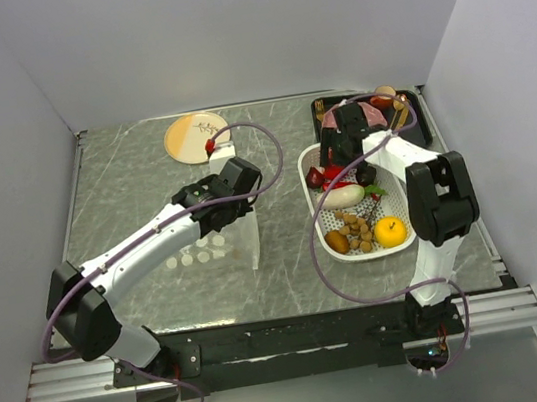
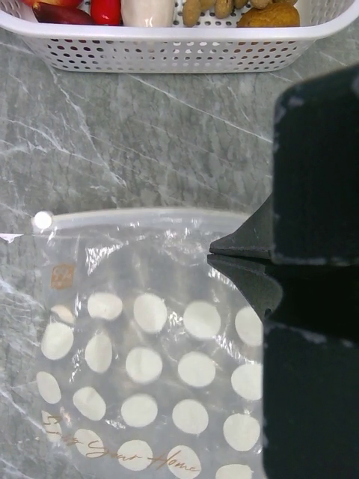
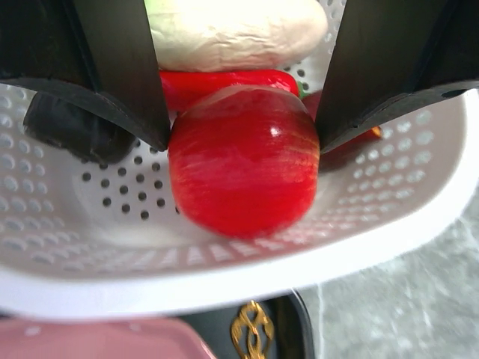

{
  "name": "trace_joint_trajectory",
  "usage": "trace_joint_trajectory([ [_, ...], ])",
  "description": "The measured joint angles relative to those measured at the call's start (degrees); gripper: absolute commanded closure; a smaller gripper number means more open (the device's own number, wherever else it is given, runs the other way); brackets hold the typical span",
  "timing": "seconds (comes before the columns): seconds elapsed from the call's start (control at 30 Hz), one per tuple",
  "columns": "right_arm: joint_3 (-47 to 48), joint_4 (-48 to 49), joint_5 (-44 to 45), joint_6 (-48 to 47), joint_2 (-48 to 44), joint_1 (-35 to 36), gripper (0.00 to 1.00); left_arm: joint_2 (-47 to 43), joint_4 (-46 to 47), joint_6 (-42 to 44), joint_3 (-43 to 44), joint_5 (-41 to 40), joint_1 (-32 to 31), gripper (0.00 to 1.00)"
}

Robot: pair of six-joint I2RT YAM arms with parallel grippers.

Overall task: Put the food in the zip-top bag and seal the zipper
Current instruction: Pick up the fake fruit from the bin, then pick up the zipper food storage bag at the center of the board.

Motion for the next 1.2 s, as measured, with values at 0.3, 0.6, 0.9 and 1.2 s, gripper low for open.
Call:
trace_joint_trajectory([
  [0.3, 3.37, 0.13, -0.13, -0.2, 2.75, 0.0, 0.18, 0.0, 0.22, 0.17, 0.0, 0.07, 0.0, 0.99],
  [0.6, 3.3, 0.17, -0.2, -0.17, 2.8, 0.0, 0.16, 0.42, 1.46, 1.64, -1.99, 1.68, 0.04, 0.4],
  [0.9, 3.3, -0.35, -0.11, -0.15, 2.8, 0.0, 0.16, 9.46, 1.95, 1.42, -0.81, 3.26, -0.92, 0.31],
  [1.2, 3.3, -1.86, -0.07, 0.2, 2.8, 0.0, 0.16, 14.62, 0.61, -0.11, 4.74, 2.56, -1.86, 0.37],
])
